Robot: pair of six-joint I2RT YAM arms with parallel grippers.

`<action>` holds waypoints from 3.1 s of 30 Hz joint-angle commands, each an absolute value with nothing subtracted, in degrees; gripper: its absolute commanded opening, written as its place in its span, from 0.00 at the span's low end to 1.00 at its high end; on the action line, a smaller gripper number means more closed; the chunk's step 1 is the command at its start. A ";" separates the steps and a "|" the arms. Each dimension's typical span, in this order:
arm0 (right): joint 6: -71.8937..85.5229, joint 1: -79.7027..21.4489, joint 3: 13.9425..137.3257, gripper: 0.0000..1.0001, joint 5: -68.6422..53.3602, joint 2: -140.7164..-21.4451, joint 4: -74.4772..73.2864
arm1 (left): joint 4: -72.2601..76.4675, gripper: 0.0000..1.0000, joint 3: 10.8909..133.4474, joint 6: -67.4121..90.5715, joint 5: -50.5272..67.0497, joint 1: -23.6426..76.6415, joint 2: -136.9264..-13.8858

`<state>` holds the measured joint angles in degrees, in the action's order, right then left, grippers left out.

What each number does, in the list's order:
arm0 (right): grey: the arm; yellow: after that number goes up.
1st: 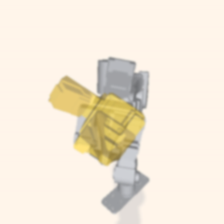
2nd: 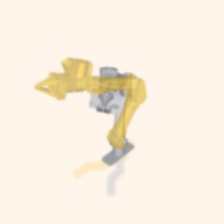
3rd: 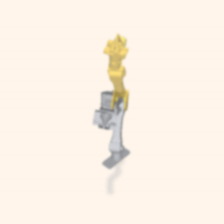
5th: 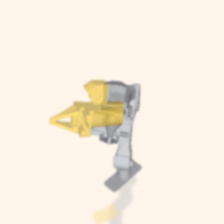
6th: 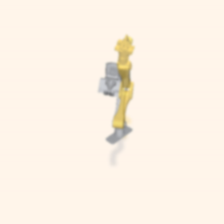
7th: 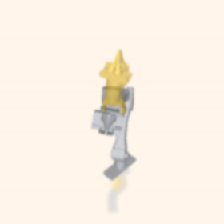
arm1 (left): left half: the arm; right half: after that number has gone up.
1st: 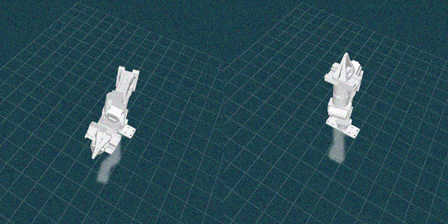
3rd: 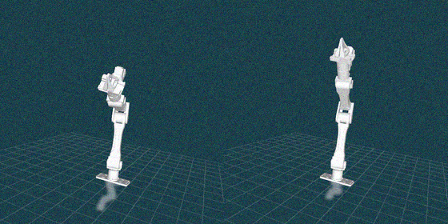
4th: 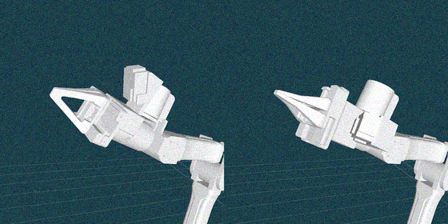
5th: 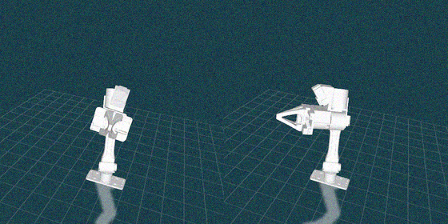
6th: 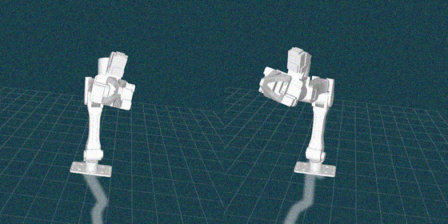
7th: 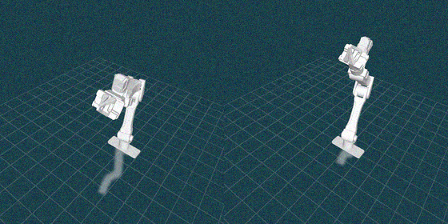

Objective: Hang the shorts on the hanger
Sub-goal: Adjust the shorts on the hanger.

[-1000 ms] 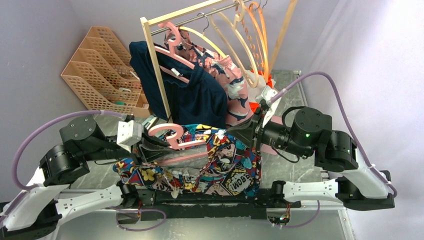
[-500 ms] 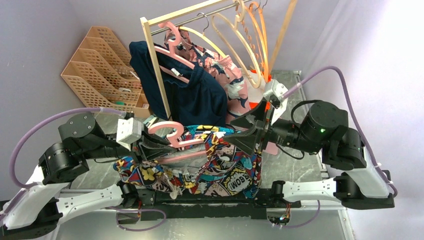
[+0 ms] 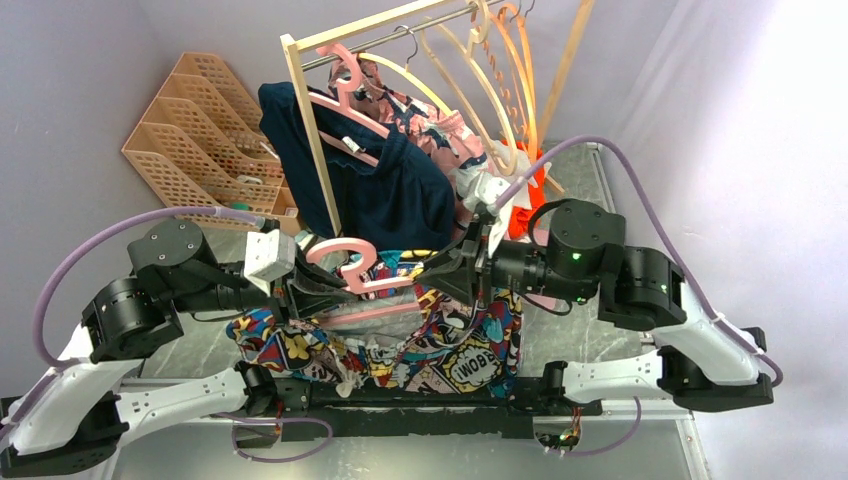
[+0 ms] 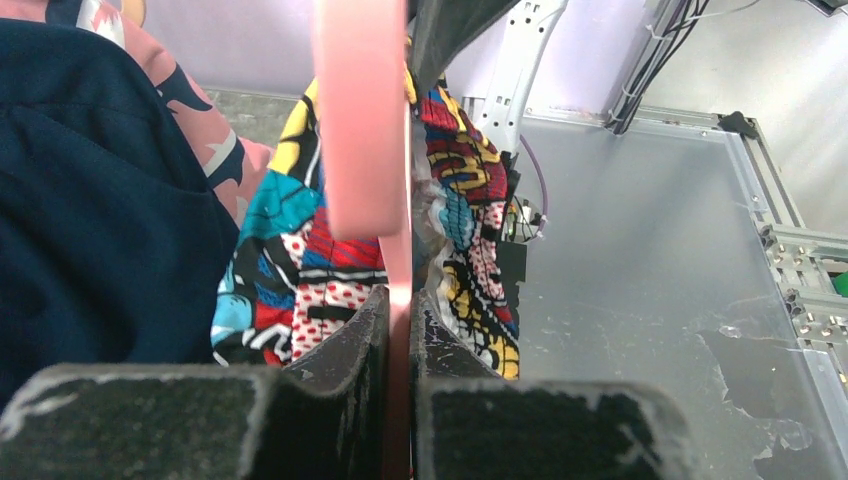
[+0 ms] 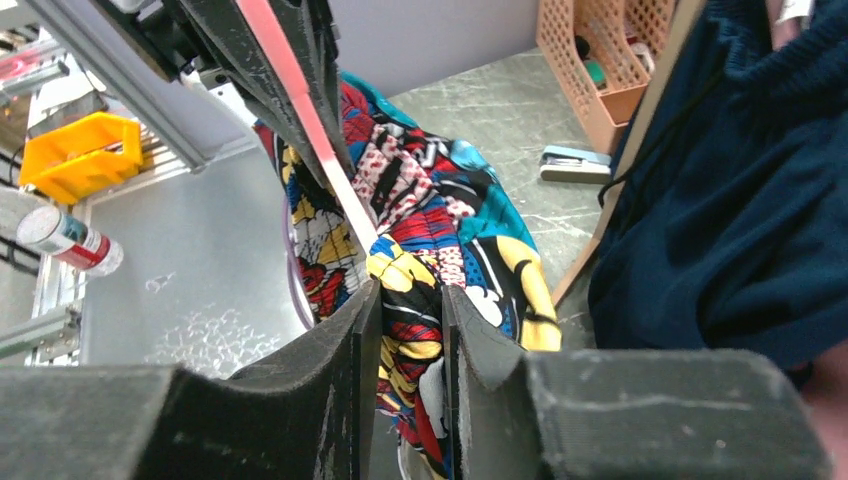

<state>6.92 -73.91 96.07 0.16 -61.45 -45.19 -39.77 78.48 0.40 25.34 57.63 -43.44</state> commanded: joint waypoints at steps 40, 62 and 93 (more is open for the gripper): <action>5.98 -73.48 92.04 0.46 -8.94 -64.19 -27.99 | -30.56 0.07 80.35 -0.48 38.13 57.79 -52.00; 8.17 -73.48 87.73 0.00 -7.51 -60.21 -22.62 | -30.67 0.59 77.88 -1.57 34.69 57.74 -50.63; 7.32 -73.47 95.25 0.57 -7.07 -61.22 -42.52 | -35.83 0.07 79.72 -5.25 35.67 57.74 -53.27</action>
